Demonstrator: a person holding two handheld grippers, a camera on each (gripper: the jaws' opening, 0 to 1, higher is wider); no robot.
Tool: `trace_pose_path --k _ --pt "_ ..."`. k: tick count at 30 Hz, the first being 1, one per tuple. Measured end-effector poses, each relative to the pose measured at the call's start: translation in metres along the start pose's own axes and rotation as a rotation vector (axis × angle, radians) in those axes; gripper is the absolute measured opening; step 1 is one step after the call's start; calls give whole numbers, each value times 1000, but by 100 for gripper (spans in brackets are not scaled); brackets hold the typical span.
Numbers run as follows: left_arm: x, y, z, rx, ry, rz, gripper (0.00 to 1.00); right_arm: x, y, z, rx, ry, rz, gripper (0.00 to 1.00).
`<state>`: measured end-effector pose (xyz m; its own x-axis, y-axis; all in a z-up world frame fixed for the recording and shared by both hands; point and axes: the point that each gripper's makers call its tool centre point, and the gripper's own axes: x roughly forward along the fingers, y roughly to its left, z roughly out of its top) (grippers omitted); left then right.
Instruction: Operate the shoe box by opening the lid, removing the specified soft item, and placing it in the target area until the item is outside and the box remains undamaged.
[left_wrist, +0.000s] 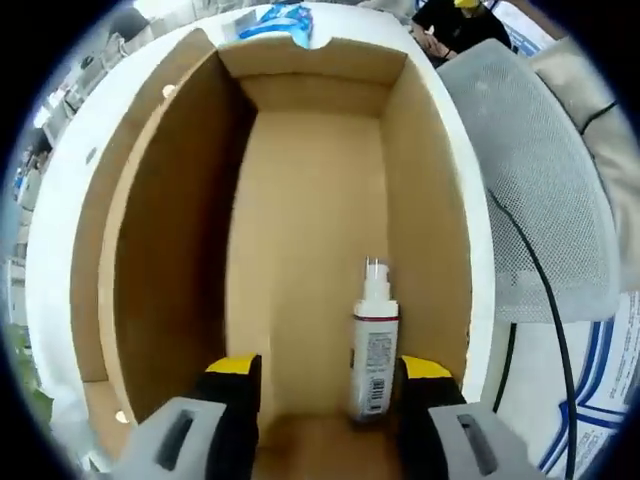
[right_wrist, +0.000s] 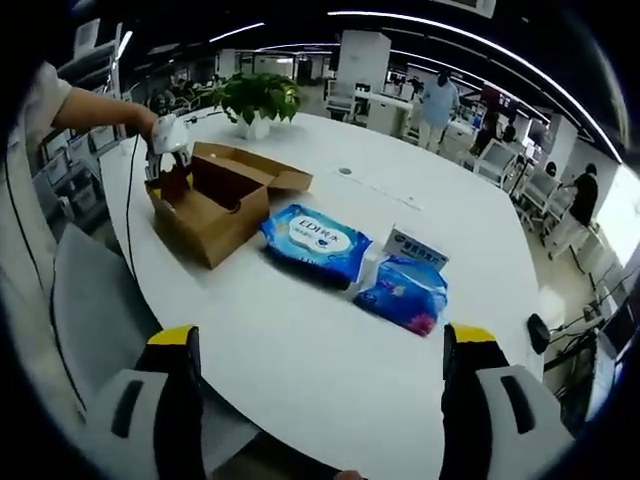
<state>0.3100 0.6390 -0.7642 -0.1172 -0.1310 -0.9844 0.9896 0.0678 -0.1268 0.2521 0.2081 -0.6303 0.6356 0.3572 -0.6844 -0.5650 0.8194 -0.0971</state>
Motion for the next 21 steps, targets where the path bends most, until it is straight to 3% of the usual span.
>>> trace_pose_path --k 12,21 --pt "14 -13 1 13 2 -14 27 10 7 4 -1 -5 23 95" --pt "16 -11 3 -17 -11 25 21 11 8 7 2 -27 29 95"
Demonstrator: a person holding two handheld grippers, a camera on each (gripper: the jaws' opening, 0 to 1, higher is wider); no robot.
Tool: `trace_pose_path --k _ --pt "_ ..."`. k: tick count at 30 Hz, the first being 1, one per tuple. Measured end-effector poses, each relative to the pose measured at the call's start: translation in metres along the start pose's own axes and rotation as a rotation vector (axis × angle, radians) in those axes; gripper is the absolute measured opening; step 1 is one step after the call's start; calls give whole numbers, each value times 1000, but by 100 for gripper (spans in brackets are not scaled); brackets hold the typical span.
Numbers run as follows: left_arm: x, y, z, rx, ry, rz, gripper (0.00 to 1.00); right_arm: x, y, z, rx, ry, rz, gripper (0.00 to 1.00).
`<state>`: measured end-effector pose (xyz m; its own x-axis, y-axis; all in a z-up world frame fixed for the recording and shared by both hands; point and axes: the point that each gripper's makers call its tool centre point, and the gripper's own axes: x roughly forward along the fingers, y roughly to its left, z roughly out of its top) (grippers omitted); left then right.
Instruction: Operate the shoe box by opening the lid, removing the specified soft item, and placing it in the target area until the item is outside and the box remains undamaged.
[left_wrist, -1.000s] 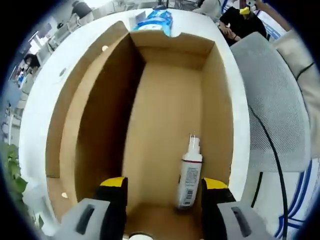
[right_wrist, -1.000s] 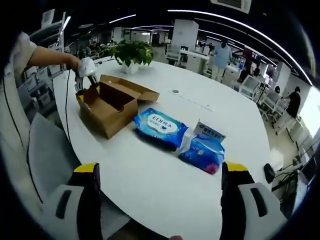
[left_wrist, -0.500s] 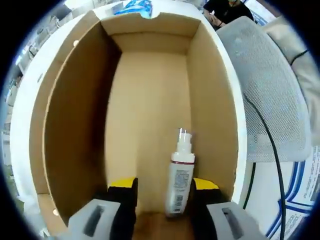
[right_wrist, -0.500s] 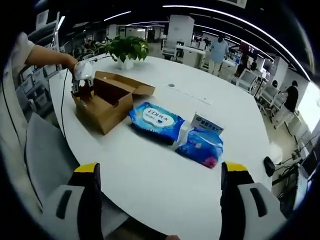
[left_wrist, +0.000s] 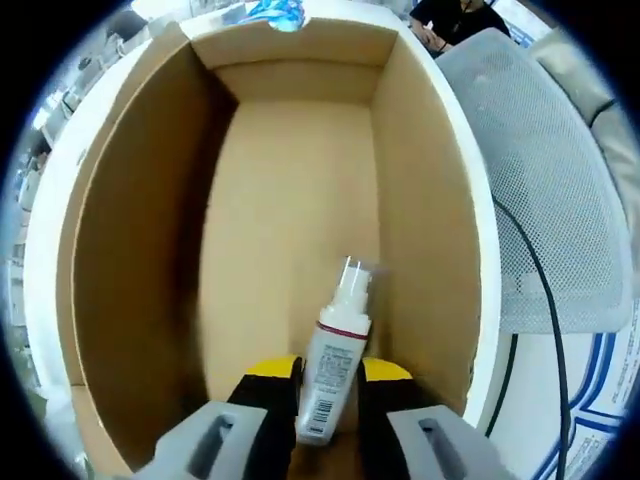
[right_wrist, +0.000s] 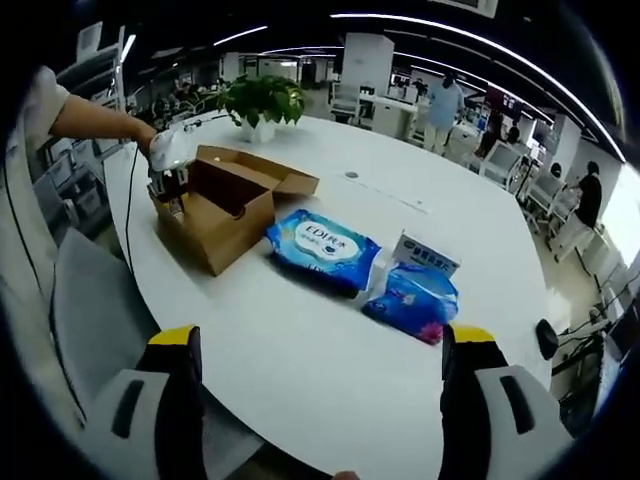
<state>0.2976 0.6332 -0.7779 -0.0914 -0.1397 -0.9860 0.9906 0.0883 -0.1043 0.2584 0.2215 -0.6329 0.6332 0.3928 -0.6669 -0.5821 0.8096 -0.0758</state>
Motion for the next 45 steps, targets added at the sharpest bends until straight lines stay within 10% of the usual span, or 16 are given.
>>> trace_pose_path --k 24,45 --pt "-30 -3 21 -111 -102 88 17 -2 16 26 -28 -101 83 90" --pt "-84 -12 84 -62 -313 168 18 6 52 53 -111 -176 211 65"
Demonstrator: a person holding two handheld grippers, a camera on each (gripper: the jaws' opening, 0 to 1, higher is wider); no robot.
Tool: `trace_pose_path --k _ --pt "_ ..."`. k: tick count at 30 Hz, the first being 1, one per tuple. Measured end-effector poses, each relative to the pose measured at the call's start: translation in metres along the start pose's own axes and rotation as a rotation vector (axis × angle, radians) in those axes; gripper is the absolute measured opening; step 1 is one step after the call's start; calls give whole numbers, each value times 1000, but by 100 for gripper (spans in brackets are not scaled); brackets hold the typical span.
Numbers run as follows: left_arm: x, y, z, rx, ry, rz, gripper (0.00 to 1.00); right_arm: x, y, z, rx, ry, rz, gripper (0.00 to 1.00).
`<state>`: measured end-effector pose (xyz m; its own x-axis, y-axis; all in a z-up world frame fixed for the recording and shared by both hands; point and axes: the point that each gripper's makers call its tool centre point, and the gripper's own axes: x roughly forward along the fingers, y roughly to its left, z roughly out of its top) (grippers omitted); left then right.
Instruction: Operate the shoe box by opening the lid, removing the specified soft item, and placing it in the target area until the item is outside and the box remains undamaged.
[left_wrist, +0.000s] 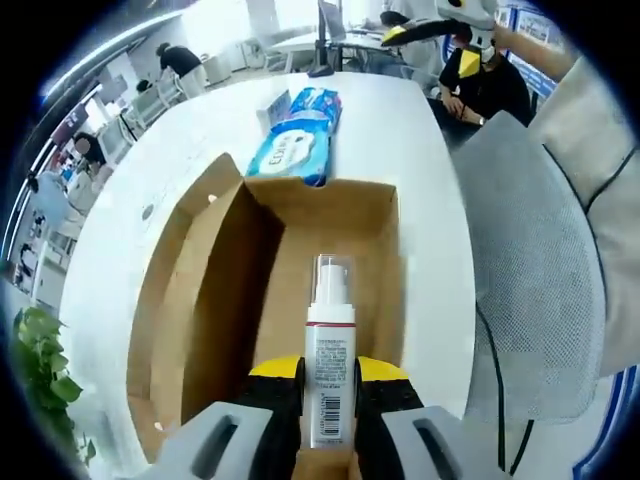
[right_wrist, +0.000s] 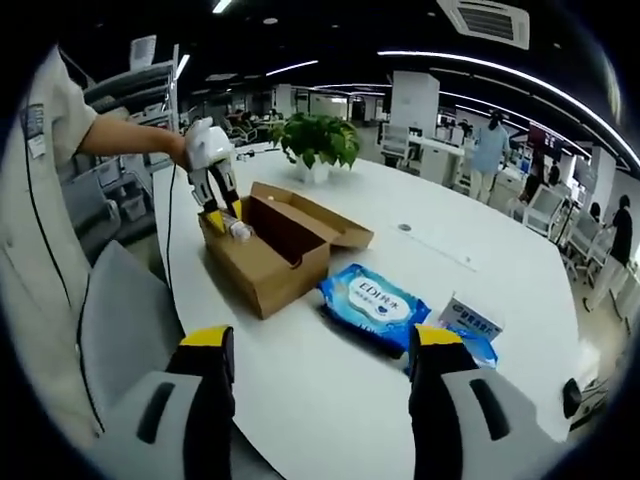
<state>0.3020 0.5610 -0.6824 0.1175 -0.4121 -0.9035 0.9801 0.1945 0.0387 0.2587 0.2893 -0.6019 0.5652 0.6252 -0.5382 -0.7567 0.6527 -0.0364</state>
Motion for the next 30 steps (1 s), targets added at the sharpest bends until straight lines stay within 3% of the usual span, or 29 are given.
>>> trace_pose_path --k 3,15,30 --pt "-4 -5 14 33 -31 -3 18 3 8 3 -22 -11 25 64" --pt "-7 -24 47 100 -87 -32 18 16 31 16 -90 -32 93 59" --pt "-12 -56 86 183 -171 -95 18 32 68 34 -168 -86 204 45"
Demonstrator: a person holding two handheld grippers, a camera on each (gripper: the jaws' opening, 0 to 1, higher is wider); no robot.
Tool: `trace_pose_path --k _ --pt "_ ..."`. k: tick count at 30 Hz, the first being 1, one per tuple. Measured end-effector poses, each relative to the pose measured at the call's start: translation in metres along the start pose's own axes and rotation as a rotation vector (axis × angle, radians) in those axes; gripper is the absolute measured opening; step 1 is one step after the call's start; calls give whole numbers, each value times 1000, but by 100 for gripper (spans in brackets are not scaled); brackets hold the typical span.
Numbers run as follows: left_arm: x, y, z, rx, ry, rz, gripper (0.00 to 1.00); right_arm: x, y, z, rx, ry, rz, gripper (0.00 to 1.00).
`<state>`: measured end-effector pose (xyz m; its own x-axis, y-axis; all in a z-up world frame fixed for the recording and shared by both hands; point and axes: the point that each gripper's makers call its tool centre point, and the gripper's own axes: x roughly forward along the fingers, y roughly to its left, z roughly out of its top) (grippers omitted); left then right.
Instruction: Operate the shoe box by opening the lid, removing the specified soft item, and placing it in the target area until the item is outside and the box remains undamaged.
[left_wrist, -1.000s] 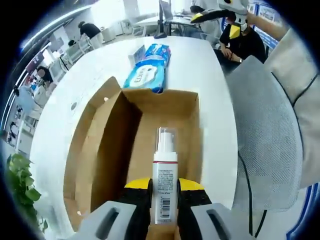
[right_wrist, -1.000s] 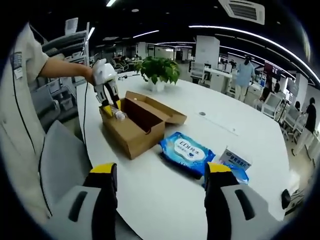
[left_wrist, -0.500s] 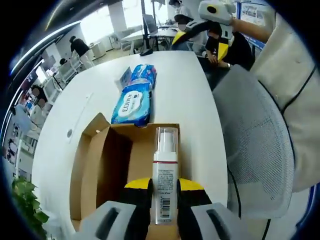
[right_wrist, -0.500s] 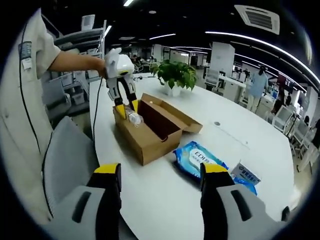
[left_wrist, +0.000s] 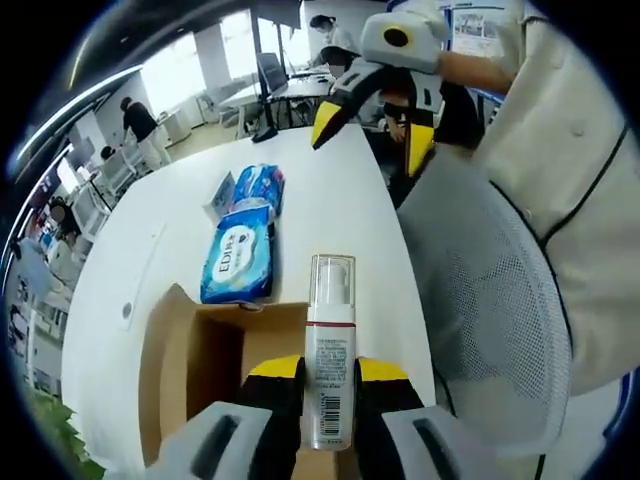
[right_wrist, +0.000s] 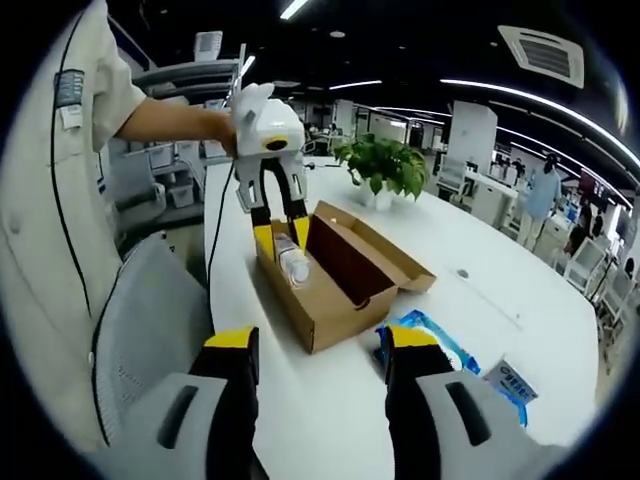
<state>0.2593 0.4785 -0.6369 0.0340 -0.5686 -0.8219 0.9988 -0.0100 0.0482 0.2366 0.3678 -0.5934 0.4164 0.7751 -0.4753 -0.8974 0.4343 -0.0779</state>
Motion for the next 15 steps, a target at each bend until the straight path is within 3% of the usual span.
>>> trace_pose_path --k 15 --pt "12 -21 39 73 -77 -57 18 12 17 13 -37 -25 74 36"
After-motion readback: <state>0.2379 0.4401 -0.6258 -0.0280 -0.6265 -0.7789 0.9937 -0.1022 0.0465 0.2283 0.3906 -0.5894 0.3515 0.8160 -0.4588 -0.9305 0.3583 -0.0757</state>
